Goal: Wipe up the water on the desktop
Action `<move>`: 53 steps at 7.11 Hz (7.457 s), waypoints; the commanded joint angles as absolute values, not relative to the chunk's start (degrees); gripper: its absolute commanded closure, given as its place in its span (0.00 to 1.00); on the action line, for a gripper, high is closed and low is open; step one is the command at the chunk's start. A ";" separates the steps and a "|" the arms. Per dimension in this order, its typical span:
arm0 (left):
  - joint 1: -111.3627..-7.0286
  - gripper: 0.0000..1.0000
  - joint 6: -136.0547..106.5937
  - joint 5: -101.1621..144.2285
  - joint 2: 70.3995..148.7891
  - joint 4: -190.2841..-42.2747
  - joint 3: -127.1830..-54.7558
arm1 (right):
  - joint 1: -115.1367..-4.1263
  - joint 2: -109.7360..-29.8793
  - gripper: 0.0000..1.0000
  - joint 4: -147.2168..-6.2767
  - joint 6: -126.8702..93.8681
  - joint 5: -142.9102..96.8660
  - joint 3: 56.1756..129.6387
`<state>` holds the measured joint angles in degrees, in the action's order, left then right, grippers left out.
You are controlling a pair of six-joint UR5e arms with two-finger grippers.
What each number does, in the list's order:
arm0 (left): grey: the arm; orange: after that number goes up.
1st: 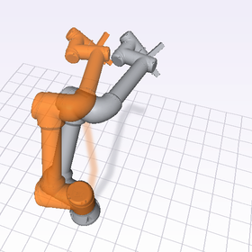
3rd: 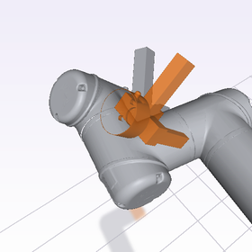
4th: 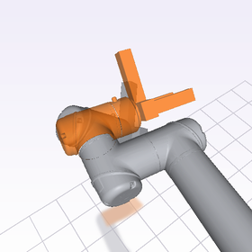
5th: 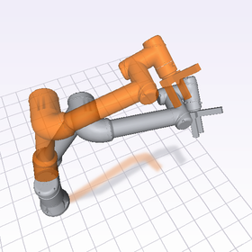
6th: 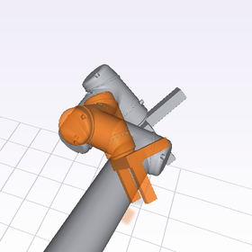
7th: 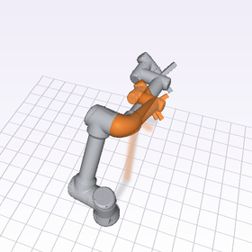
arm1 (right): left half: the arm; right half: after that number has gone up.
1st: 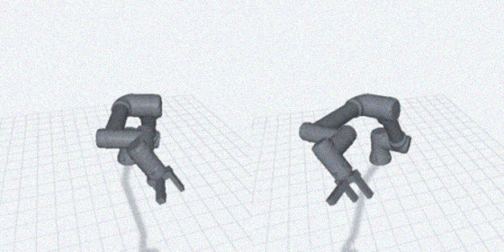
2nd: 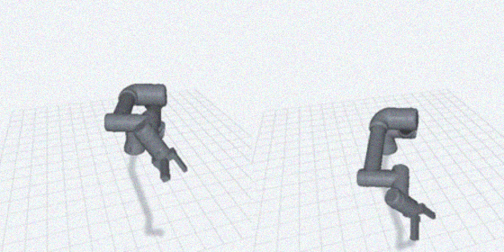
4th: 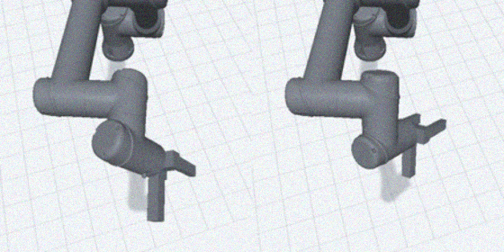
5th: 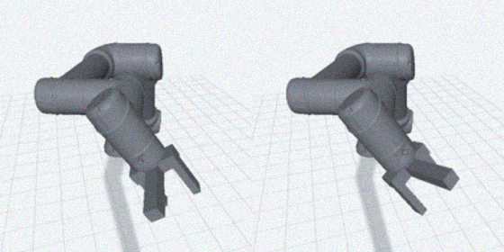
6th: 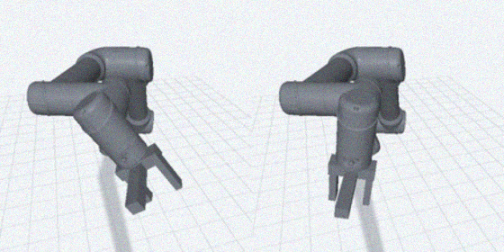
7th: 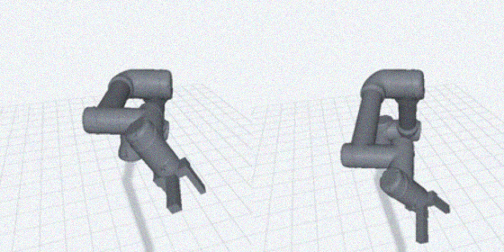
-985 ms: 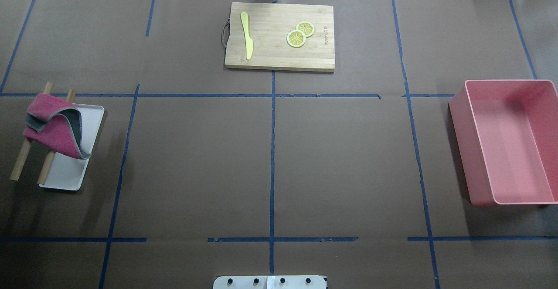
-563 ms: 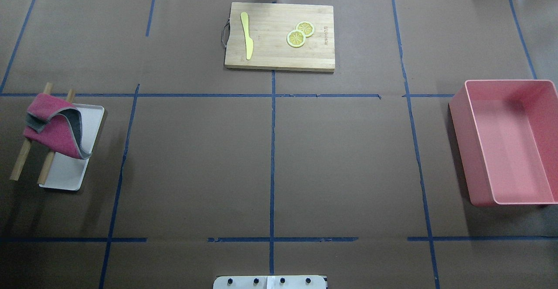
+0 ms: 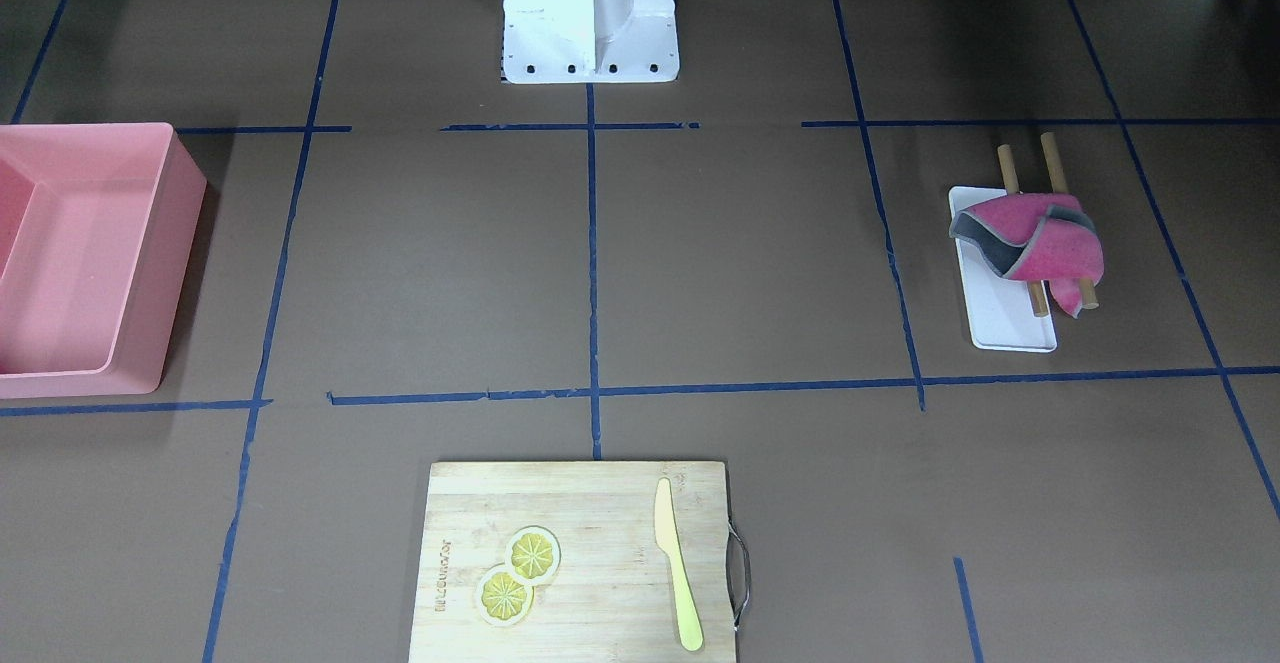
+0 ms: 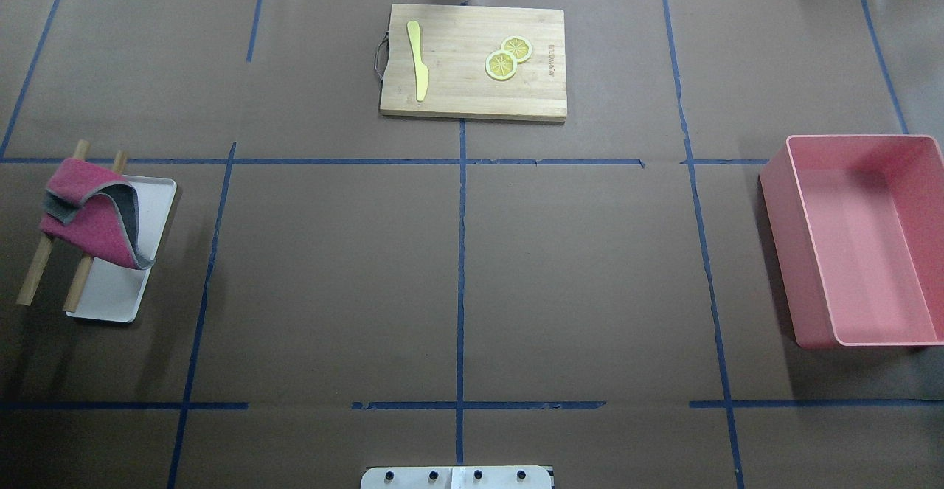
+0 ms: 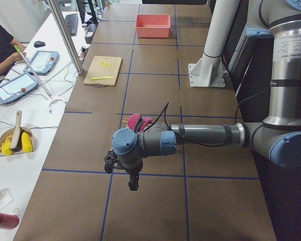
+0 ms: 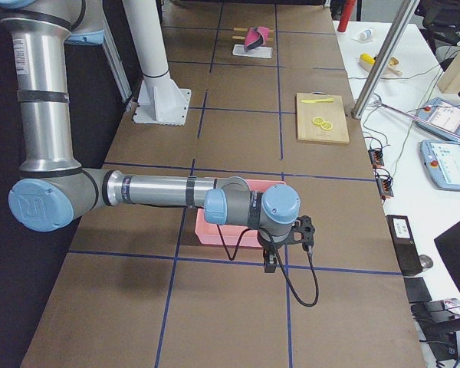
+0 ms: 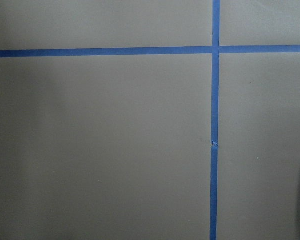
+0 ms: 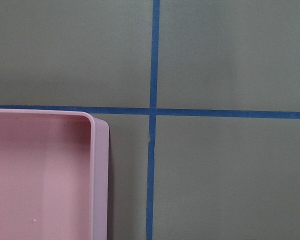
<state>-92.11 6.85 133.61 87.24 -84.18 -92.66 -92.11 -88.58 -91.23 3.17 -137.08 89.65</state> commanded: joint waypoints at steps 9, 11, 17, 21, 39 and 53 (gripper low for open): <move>-71.83 0.00 -27.31 140.19 92.19 -112.96 -98.14 | -91.24 -88.33 0.00 -91.23 2.99 -137.02 92.80; -69.71 0.02 -33.90 140.27 96.93 -115.23 -94.48 | -91.23 -88.24 0.00 -91.41 3.08 -137.20 94.83; -67.85 0.08 -34.01 140.27 95.19 -114.87 -94.57 | -90.44 -88.24 0.00 -91.23 2.81 -136.76 94.75; -67.76 0.25 -33.93 140.71 93.78 -114.87 -95.45 | -90.44 -88.24 0.00 -91.23 2.72 -136.67 94.83; -67.68 0.38 -33.93 141.94 92.90 -114.52 -96.94 | -89.38 -88.15 0.00 -91.32 2.72 -136.58 94.13; -75.31 1.00 -33.57 148.54 96.31 -82.25 -117.99 | -86.67 -87.81 0.00 -83.59 2.11 -136.67 93.07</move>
